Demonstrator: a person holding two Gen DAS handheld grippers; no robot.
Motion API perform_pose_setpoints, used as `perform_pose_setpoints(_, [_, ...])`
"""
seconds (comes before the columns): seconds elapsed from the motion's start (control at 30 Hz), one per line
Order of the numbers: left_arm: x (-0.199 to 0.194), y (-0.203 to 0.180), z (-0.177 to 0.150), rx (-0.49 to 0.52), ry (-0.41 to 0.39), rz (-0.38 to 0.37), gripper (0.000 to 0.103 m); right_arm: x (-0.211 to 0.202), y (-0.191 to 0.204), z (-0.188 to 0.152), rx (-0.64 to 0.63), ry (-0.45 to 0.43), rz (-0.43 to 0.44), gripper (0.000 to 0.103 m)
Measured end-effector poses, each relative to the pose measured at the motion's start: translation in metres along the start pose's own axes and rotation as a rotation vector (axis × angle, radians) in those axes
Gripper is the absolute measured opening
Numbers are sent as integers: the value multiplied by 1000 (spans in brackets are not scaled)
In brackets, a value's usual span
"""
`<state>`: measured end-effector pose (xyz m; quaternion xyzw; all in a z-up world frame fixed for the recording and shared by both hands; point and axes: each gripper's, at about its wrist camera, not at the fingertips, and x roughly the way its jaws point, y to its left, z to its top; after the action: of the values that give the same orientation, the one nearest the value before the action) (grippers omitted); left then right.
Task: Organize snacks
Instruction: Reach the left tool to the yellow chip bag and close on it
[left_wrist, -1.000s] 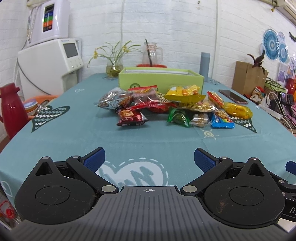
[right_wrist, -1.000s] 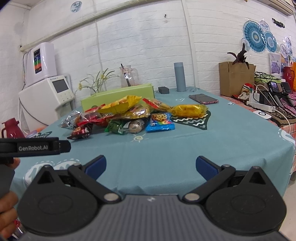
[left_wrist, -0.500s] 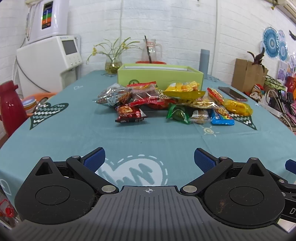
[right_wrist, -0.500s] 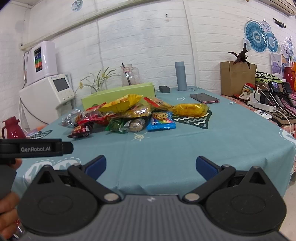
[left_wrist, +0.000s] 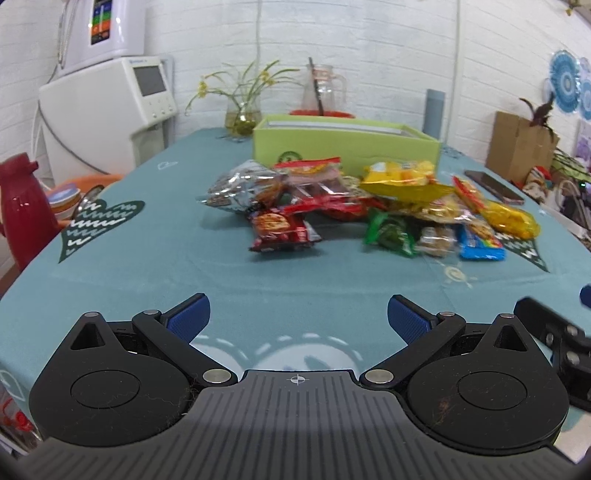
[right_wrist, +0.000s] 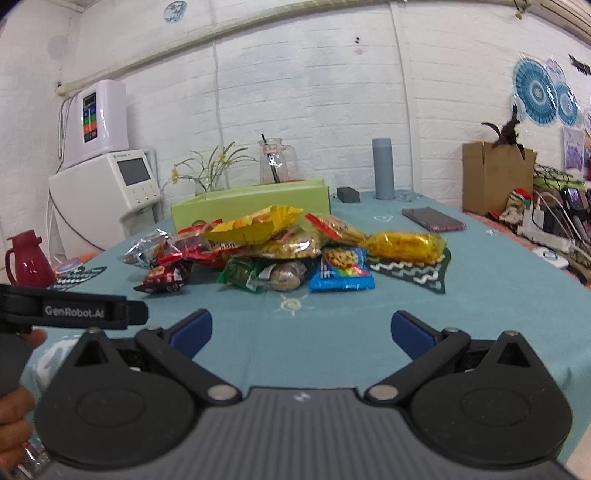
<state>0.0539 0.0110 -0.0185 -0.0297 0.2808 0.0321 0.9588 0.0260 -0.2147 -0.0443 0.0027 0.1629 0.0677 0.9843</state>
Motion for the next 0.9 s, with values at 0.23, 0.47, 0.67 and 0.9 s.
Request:
perform_pose_setpoints(0.23, [31, 25, 14, -53, 57, 33, 91, 64, -8, 5, 11, 168, 88, 103])
perform_pose_setpoints(0.47, [55, 37, 30, -66, 142, -10, 88, 90, -11, 5, -6, 243, 83, 103])
perform_pose_setpoints(0.67, [81, 56, 48, -93, 193, -50, 88, 88, -12, 2, -87, 248, 78, 103])
perform_pose_setpoints(0.9, [93, 72, 105, -168, 99, -196, 87, 99, 4, 54, -63, 217, 203, 103])
